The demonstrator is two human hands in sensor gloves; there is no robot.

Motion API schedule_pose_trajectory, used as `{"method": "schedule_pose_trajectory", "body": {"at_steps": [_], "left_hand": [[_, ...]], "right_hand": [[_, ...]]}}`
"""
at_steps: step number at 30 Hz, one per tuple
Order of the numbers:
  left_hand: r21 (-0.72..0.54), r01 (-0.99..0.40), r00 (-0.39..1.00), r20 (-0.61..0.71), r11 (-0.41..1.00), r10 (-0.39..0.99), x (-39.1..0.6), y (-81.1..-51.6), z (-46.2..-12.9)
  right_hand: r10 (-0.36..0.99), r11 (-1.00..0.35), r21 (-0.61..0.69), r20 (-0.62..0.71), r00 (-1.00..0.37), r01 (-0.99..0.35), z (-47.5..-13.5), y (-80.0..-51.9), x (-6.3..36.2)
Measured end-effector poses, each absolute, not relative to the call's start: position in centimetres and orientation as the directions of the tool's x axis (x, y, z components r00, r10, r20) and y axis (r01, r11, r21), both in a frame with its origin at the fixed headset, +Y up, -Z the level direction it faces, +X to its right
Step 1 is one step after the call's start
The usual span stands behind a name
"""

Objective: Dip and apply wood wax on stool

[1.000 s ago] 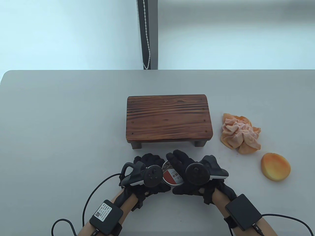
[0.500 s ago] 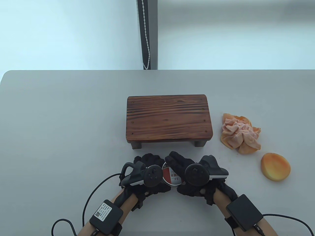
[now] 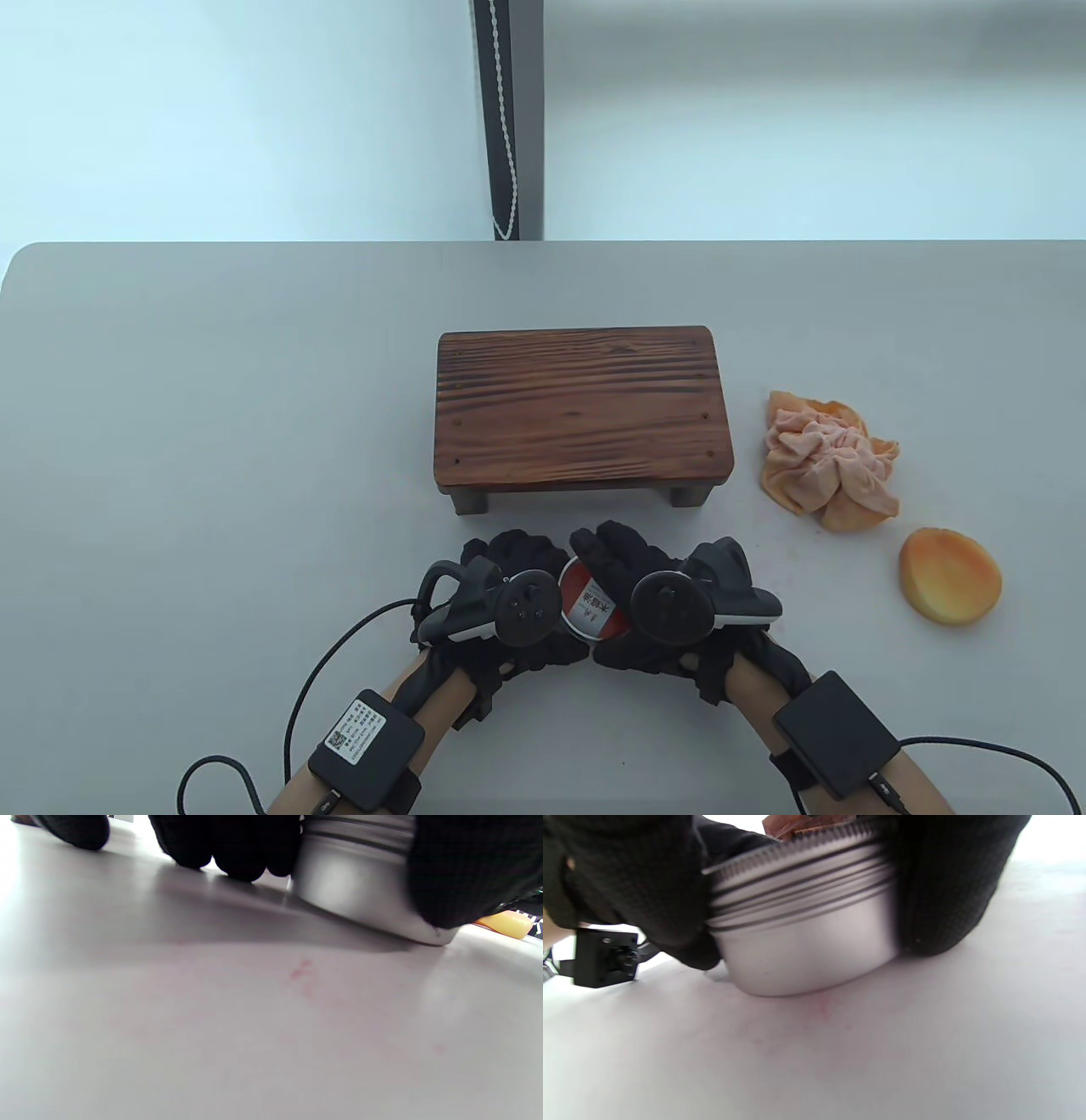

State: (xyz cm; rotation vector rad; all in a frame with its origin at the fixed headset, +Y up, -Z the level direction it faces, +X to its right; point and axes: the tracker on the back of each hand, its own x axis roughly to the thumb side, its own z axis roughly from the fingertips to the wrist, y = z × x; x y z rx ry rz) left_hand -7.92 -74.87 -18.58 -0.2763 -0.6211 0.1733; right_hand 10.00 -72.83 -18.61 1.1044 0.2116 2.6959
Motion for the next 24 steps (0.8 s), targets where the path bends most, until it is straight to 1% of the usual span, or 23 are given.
{"method": "schedule_pose_trajectory", "body": {"at_steps": [1,4,6,8,10,11,14,16,17,18,19,20,24], "left_hand": [[-0.305,-0.077,0.801,0.548,0.949,0.242,-7.9,-74.9,-18.6],[-0.31,-0.082,0.8,0.546,0.947,0.248,-8.0,-74.9,-18.7],[-0.318,-0.086,0.803,0.539,0.944,0.255,-8.1,-74.9,-18.8],[-0.291,-0.063,0.796,0.563,0.955,0.224,-8.1,-74.7,-18.6],[-0.29,0.002,0.783,0.595,0.957,0.179,-8.2,-73.9,-18.4],[-0.254,0.008,0.778,0.609,0.967,0.153,-8.4,-73.3,-18.2],[-0.198,-0.01,0.769,0.625,0.98,0.134,-9.4,-70.9,-17.6],[-0.139,-0.064,0.762,0.632,0.988,0.138,-10.3,-69.0,-17.2],[-0.081,-0.109,0.77,0.623,0.991,0.136,-10.9,-68.0,-16.9],[-0.026,-0.157,0.77,0.623,0.987,0.139,-11.5,-67.2,-16.5],[0.005,-0.169,0.774,0.62,0.986,0.129,-11.9,-66.8,-16.3],[0.053,-0.16,0.789,0.606,0.986,0.095,-12.6,-66.2,-15.9],[0.155,-0.14,0.823,0.567,0.978,0.028,-14.4,-65.4,-15.4]], "right_hand": [[0.236,-0.969,0.214,0.681,-0.693,-0.12,-18.7,-72.7,10.0],[0.324,-0.942,0.289,0.664,-0.674,-0.169,-18.7,-72.7,10.5],[0.342,-0.936,0.302,0.657,-0.672,-0.181,-18.9,-72.7,10.9],[0.358,-0.93,0.313,0.648,-0.672,-0.194,-18.8,-72.6,11.1],[0.36,-0.928,0.323,0.642,-0.677,-0.187,-18.4,-71.8,11.3],[0.344,-0.936,0.294,0.655,-0.673,-0.193,-18.2,-71.1,11.4],[0.305,-0.952,0.221,0.673,-0.674,-0.209,-17.7,-68.7,12.4],[0.281,-0.959,0.171,0.68,-0.677,-0.226,-17.3,-67.1,13.3],[0.271,-0.961,0.151,0.685,-0.676,-0.231,-17.1,-66.3,13.8],[0.267,-0.961,0.142,0.692,-0.67,-0.236,-17.0,-65.9,14.3],[0.263,-0.961,0.129,0.695,-0.669,-0.245,-16.8,-65.6,14.8],[0.249,-0.964,0.11,0.69,-0.68,-0.242,-16.4,-65.4,15.4],[0.161,-0.979,0.015,0.674,-0.721,-0.205,-15.1,-65.7,17.4]]}}
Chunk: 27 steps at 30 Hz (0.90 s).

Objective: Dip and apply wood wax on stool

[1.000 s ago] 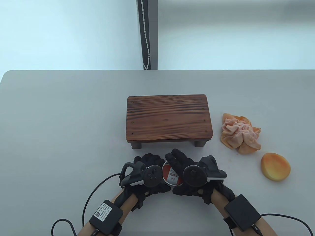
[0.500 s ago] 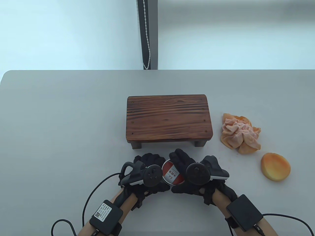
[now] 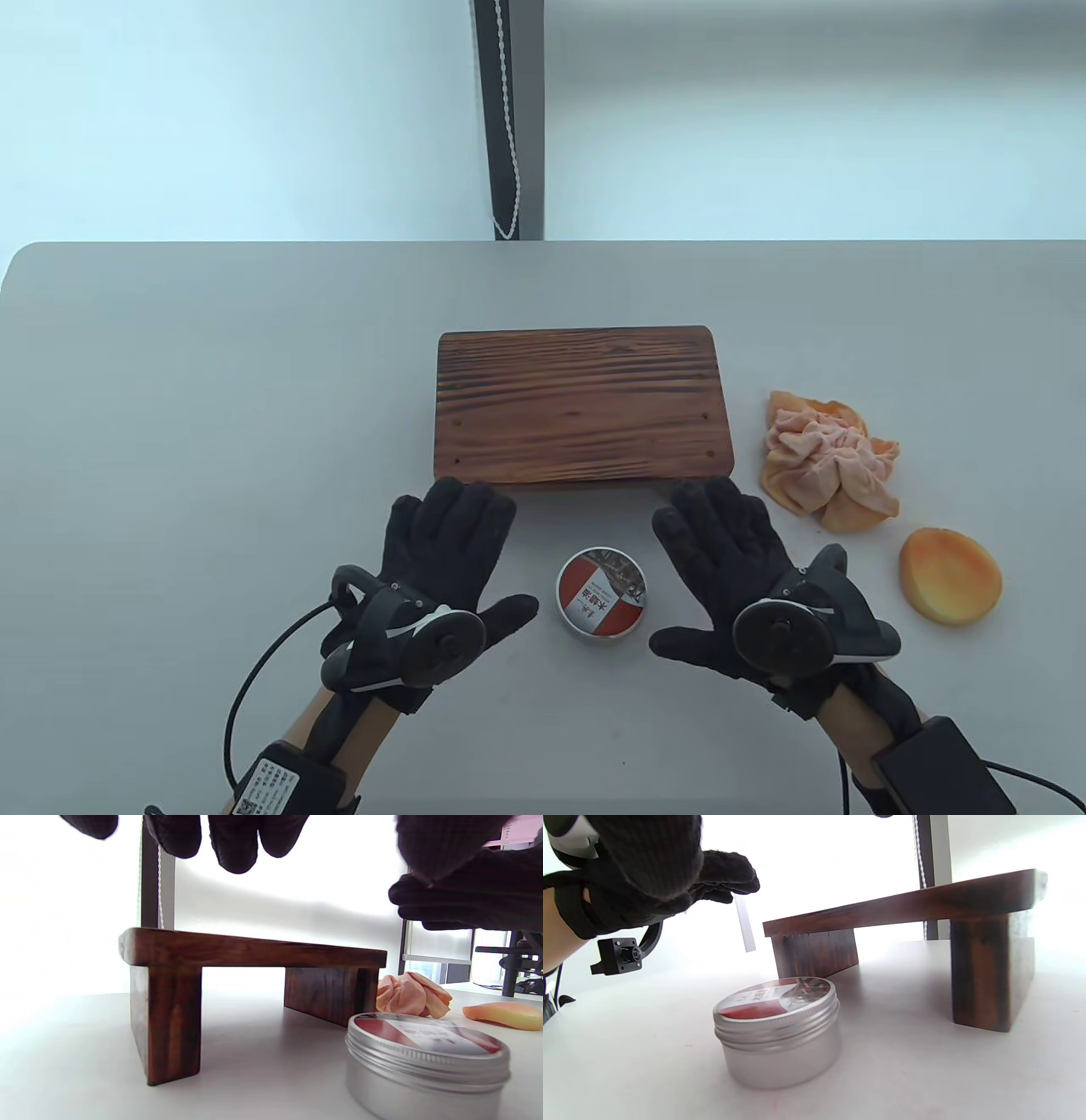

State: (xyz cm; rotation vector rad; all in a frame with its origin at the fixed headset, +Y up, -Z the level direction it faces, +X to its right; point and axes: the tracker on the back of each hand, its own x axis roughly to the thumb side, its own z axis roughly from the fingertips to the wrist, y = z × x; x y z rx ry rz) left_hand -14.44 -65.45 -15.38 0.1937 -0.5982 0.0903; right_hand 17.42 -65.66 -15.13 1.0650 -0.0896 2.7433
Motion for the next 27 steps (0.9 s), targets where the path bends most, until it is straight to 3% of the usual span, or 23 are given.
{"method": "schedule_pose_trajectory", "body": {"at_steps": [6,13,15,19,27], "left_hand": [[0.183,-0.069,0.859,0.511,0.981,-0.034,-15.5,-66.9,-15.3],[0.105,0.044,0.865,0.494,0.994,-0.09,-15.4,-68.6,-15.6],[0.098,0.06,0.863,0.496,0.993,-0.101,-15.4,-68.9,-15.6],[0.034,0.096,0.866,0.49,0.995,-0.1,-15.6,-69.5,-15.7],[-0.054,0.151,0.873,0.475,0.987,-0.108,-15.4,-70.3,-15.5]], "right_hand": [[0.05,-0.993,-0.055,0.615,-0.787,-0.105,-13.9,-67.9,19.6],[-0.019,-1.0,-0.029,0.565,-0.825,0.003,-13.8,-70.1,20.2],[-0.095,-0.995,-0.045,0.553,-0.828,0.084,-13.7,-70.4,20.0],[-0.027,-0.999,0.013,0.555,-0.832,0.042,-13.9,-70.9,19.8],[-0.031,-0.998,0.032,0.55,-0.835,0.058,-13.8,-71.0,19.8]]}}
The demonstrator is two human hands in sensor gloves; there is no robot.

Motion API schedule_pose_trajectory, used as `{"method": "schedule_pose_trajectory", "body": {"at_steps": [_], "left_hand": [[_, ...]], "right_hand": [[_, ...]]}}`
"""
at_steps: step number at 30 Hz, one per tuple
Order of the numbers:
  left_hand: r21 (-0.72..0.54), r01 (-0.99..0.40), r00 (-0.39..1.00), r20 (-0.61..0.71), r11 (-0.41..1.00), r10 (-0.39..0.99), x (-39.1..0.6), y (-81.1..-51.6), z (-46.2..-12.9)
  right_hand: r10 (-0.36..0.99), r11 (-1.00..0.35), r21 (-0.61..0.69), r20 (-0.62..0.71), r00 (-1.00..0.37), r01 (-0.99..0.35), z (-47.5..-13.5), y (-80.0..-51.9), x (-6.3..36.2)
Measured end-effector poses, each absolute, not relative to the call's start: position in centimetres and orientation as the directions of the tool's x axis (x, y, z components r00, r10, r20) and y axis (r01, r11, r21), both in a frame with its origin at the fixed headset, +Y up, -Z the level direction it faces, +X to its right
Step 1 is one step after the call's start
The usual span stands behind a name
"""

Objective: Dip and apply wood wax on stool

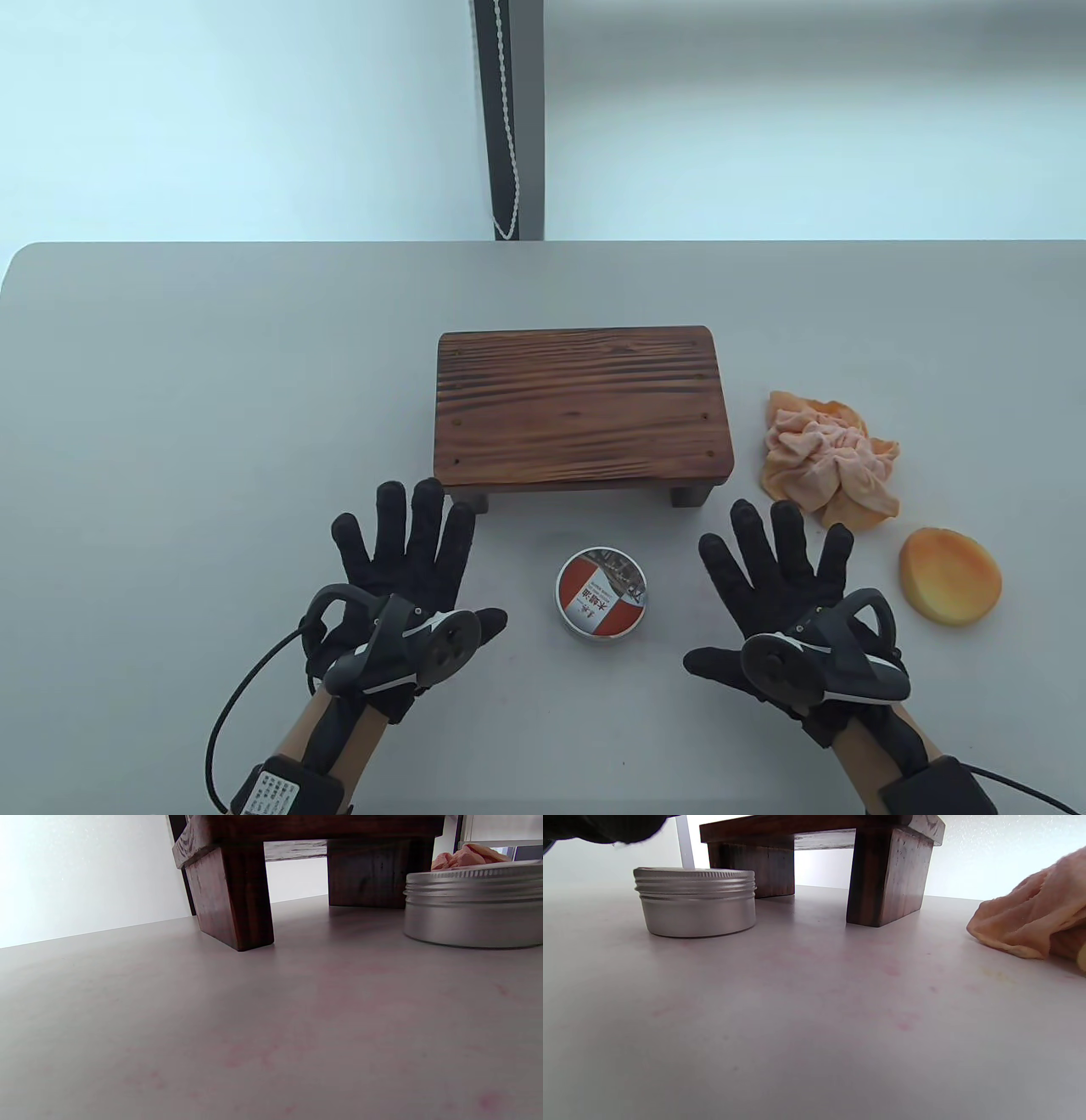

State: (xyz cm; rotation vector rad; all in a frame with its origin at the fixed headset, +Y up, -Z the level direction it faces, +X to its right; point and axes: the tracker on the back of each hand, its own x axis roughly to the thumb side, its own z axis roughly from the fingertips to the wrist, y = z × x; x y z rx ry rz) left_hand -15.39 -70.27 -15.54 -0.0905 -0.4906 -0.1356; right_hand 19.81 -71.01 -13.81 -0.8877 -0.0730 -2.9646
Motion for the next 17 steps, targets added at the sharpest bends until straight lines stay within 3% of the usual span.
{"method": "schedule_pose_trajectory", "body": {"at_steps": [17], "left_hand": [[-0.222,0.21,0.887,0.454,0.952,-0.09,-15.8,-71.3,-16.2]], "right_hand": [[-0.018,-0.997,0.049,0.541,-0.841,0.053,-14.2,-71.5,19.8]]}}
